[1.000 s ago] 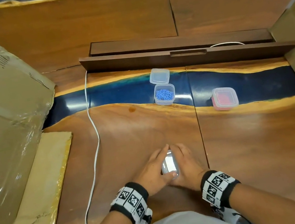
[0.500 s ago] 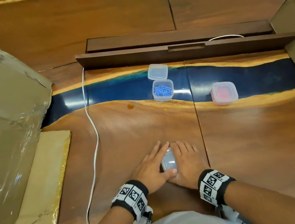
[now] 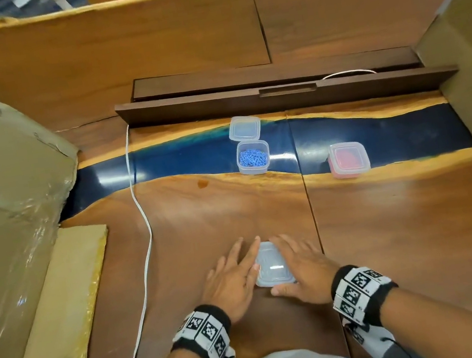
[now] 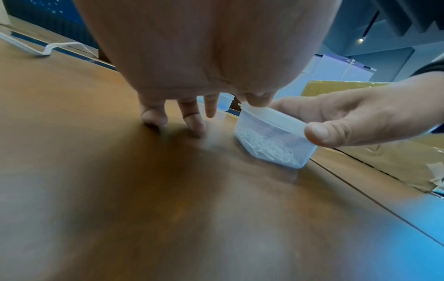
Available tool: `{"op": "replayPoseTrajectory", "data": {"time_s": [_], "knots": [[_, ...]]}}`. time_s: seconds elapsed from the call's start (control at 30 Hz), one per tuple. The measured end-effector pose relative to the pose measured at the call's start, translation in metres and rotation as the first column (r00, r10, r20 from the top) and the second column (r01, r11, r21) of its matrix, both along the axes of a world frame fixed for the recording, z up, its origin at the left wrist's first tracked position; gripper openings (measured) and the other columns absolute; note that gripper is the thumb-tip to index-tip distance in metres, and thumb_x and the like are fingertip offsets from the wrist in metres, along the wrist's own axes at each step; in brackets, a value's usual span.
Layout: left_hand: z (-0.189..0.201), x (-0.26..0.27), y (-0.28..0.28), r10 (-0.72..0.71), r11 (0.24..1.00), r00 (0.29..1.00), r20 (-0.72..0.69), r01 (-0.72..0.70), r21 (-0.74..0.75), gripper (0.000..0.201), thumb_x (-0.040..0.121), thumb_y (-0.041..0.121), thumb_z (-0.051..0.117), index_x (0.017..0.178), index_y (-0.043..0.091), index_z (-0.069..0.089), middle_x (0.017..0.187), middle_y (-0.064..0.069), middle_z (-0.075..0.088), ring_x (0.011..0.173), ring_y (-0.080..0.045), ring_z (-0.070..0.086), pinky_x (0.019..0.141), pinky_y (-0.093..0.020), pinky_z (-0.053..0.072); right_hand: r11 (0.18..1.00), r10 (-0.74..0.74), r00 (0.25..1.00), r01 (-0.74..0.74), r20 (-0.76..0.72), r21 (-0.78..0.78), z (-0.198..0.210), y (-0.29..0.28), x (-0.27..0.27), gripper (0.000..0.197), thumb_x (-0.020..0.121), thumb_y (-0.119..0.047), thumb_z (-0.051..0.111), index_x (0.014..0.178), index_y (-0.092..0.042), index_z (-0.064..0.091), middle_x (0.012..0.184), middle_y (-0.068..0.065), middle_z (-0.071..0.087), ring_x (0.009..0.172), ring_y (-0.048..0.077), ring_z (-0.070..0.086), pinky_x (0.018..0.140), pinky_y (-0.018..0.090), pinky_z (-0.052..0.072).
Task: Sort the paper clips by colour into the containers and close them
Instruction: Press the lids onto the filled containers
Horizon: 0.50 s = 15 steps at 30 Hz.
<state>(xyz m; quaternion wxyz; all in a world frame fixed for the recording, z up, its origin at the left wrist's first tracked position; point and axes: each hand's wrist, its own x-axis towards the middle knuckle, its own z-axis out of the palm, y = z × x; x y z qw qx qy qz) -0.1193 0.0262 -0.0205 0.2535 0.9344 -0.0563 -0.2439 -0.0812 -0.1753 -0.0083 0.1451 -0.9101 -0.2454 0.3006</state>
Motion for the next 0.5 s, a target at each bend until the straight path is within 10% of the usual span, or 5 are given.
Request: {"op": "replayPoseTrajectory", "data": {"time_s": [0.2, 0.5], "knots": [[0.013, 0.047, -0.015, -0.004, 1.000, 0.998, 0.063, 0.004, 0.003, 0.060, 0.099, 0.047, 0.030, 0.150, 0.043, -0.001, 0.161, 0.007, 0.006, 0.142, -0.026, 0.022, 0.112, -0.046, 0.027, 0.993, 0.004, 0.978, 0.021, 0.209, -0.117, 0.026, -0.018, 0.061, 0.084, 0.059, -0.064, 0.067, 0.129, -0.022, 0.046, 0.126, -0.001, 0.053, 0.119, 0.020, 0.043, 0.107, 0.037, 0.028], [0.048, 0.201, -0.027, -0.044, 0.982, 0.959, 0.280, -0.011, 0.191, 0.090, 0.079, 0.023, 0.073, 0.150, 0.023, 0.018, 0.158, -0.003, 0.018, 0.141, -0.025, 0.022, 0.108, -0.045, 0.033, 0.949, -0.044, 0.964, 0.122, 0.262, -0.291, 0.037, -0.063, 0.189, 0.093, 0.061, -0.070, 0.067, 0.136, -0.024, 0.036, 0.142, 0.001, 0.045, 0.143, 0.024, 0.023, 0.117, 0.054, 0.010]]}}
